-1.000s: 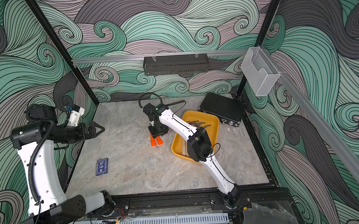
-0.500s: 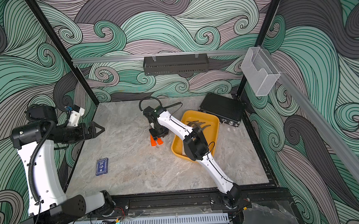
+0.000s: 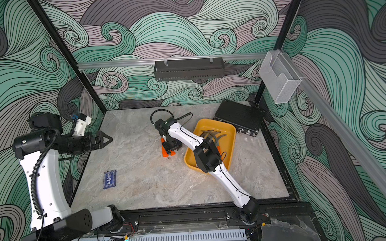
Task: Put small sickles into storage boxes
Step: Pick up the sickle at the center of the board.
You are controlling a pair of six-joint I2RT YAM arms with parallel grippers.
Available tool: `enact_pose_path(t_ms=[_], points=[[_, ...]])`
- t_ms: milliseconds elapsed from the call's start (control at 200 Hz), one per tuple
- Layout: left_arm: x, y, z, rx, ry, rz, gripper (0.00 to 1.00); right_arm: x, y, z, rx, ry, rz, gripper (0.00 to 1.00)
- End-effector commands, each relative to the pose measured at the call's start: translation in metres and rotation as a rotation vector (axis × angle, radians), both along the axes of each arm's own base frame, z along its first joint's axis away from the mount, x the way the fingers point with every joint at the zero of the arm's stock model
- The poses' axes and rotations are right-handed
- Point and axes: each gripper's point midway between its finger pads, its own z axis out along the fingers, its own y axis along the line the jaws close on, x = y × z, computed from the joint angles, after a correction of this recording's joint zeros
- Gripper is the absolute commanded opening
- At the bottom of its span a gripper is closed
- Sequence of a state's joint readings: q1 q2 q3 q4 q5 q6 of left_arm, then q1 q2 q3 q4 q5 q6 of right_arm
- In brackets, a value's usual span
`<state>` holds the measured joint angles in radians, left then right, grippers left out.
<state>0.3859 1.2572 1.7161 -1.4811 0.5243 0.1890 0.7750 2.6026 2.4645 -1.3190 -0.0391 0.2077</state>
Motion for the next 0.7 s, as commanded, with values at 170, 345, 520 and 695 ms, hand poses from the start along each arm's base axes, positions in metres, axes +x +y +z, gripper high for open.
enact_pose_path(t_ms=[170, 345, 520, 695], points=[[-0.003, 0.003, -0.002, 0.006, 0.023, 0.02, 0.99, 0.009, 0.004, 0.0, 0.005, -0.036, 0.034, 0.57], [-0.005, 0.003, -0.002, 0.007, 0.025, 0.02, 0.99, 0.007, 0.006, -0.006, 0.013, -0.019, 0.036, 0.57], [-0.008, 0.003, -0.005, 0.015, 0.036, 0.017, 0.99, 0.008, 0.013, -0.006, 0.037, -0.025, 0.032, 0.56], [-0.011, 0.002, -0.004, 0.018, 0.039, 0.013, 0.99, 0.007, 0.015, -0.012, 0.032, -0.021, 0.032, 0.55]])
